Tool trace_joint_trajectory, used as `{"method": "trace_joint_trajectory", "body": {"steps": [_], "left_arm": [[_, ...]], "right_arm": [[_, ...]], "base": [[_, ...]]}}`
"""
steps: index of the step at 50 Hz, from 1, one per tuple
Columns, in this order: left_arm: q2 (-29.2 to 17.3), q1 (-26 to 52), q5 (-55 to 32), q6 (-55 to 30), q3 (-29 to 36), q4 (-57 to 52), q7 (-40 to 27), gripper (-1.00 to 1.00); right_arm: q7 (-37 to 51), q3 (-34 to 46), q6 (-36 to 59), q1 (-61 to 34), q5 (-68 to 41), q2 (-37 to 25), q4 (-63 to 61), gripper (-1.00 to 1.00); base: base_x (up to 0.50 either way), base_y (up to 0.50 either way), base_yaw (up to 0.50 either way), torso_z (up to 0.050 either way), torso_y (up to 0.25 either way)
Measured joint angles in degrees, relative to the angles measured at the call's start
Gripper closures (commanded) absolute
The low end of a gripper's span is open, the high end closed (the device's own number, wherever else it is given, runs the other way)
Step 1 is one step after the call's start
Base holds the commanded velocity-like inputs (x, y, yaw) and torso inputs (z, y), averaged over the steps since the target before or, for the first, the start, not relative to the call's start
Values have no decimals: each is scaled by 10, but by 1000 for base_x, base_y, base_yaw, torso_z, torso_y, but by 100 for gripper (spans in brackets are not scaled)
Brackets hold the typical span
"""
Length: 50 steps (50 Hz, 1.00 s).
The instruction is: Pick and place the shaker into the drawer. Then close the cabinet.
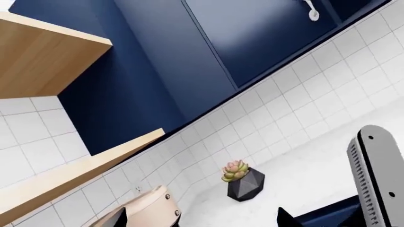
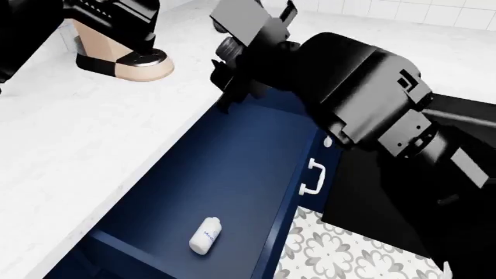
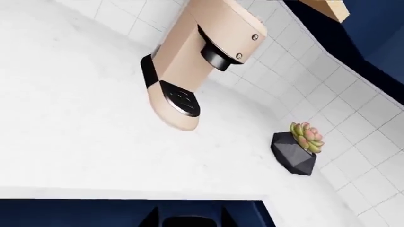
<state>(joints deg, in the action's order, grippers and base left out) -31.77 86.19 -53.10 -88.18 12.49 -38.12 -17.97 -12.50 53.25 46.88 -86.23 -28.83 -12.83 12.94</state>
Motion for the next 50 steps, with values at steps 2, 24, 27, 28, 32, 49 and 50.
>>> {"method": "trace_joint_trajectory", "body": {"steps": [2, 24, 27, 28, 32, 49, 50], "left_arm": [[-5, 1, -15, 0, -2, -1, -12, -100], [-40, -17, -110, 10, -13, -8, -92, -100], [-43, -20, -120, 11, -15, -9, -99, -100], [-45, -22, -123, 11, -16, -9, -102, -100], [-49, -27, -136, 13, -20, -11, -112, -100], [-62, -38, -184, 19, -28, -15, -149, -100], [-63, -38, -186, 20, -29, -15, -151, -100]], "right_arm": [[-21, 24, -13, -8, 14, 7, 24, 100], [-144, 174, -57, -19, 81, 23, 106, 100], [-148, 183, -50, -8, 79, 20, 94, 100], [-148, 186, -47, -3, 78, 19, 89, 100], [-148, 197, -34, 16, 73, 13, 66, 100], [-135, 219, 5, 79, 53, -8, -3, 100], [-133, 220, 6, 82, 52, -8, -3, 100]], "base": [[0, 0, 0, 0, 0], [0, 0, 0, 0, 0], [0, 0, 0, 0, 0], [0, 0, 0, 0, 0], [0, 0, 0, 0, 0], [0, 0, 0, 0, 0], [0, 0, 0, 0, 0]]}}
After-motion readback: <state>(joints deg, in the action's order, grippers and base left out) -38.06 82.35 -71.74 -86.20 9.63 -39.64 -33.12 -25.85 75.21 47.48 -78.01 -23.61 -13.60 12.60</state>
